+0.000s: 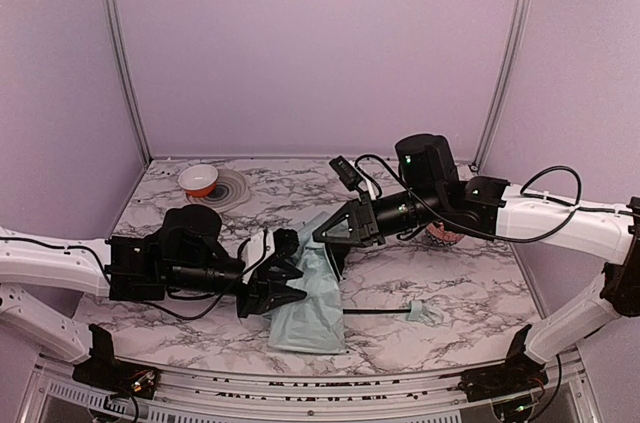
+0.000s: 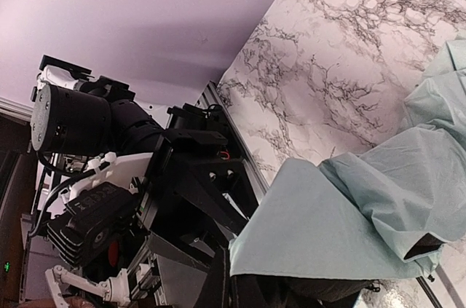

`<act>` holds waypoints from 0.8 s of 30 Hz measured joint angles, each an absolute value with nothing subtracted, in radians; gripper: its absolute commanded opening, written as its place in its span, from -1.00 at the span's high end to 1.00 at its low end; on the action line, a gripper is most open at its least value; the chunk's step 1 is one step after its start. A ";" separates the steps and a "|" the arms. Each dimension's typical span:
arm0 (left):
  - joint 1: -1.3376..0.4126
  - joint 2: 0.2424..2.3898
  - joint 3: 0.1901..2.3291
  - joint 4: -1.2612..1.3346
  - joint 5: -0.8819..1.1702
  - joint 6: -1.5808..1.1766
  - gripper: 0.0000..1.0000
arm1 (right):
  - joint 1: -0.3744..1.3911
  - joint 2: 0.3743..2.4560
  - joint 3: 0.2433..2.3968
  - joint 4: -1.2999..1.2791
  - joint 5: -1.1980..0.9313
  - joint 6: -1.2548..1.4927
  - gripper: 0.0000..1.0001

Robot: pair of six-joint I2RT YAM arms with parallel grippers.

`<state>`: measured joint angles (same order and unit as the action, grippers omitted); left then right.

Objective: Put away the umbrella

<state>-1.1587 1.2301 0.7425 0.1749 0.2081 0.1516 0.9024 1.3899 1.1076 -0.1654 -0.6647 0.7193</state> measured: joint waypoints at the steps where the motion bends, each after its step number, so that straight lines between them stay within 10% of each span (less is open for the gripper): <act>1: -1.159 1.230 0.743 0.175 0.201 0.148 0.20 | 0.903 1.390 1.108 -0.165 -0.665 0.722 1.00; 12: -1.159 1.121 0.650 0.271 0.158 0.112 0.05 | 0.904 1.390 1.108 -0.165 -0.665 0.722 1.00; 17: -1.159 1.220 0.661 0.286 0.170 0.057 0.38 | 0.904 1.390 1.108 -0.166 -0.664 0.722 1.00; 20: -1.159 1.238 0.661 0.286 0.145 0.051 1.00 | 0.904 1.390 1.108 -0.166 -0.665 0.722 1.00; 24: -1.159 1.236 0.667 0.289 0.117 0.046 1.00 | 0.902 1.390 1.108 -0.165 -0.669 0.721 1.00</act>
<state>-1.1587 1.2362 0.6674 0.2886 0.1173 0.0463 0.9024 1.3903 1.1080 -0.1650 -0.6693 0.7208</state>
